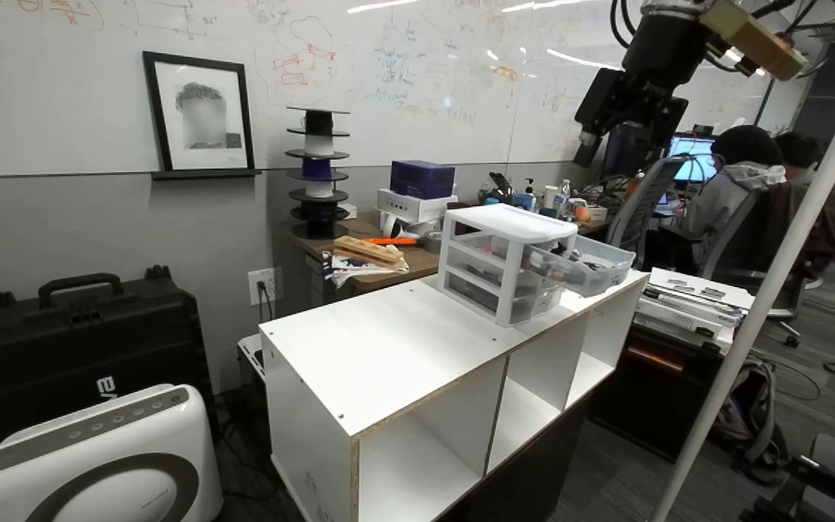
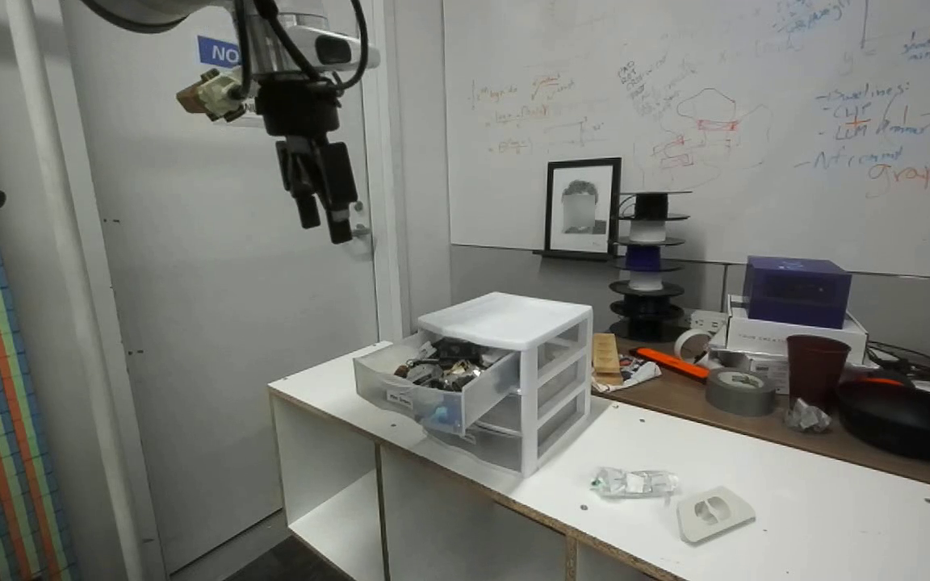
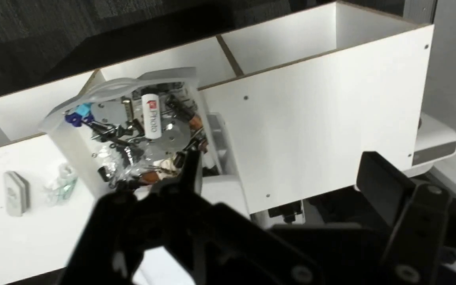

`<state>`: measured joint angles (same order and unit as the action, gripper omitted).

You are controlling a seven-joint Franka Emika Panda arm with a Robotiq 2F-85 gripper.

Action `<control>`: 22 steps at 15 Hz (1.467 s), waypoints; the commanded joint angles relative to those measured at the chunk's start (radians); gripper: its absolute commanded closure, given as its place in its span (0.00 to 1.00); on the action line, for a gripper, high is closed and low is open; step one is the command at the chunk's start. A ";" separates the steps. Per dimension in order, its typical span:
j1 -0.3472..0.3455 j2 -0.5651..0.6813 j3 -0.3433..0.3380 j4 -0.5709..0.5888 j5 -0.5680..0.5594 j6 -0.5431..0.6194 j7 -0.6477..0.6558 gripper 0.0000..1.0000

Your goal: Put the objects in the top drawer of the cabinet and close it

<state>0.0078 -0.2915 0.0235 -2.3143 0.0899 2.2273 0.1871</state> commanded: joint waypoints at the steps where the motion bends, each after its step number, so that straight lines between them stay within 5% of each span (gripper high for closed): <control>1: -0.055 0.026 -0.040 0.066 -0.013 -0.011 0.019 0.00; 11: -0.184 0.278 -0.203 0.152 -0.072 0.049 -0.198 0.00; 15: -0.246 0.400 -0.266 0.200 -0.012 0.235 -0.338 0.00; 19: -0.284 0.557 -0.228 0.252 0.132 0.485 -0.417 0.00; 22: -0.311 0.684 -0.146 0.324 0.231 0.556 -0.430 0.00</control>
<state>-0.2687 0.2621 -0.2005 -2.0968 0.2298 2.7246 -0.2156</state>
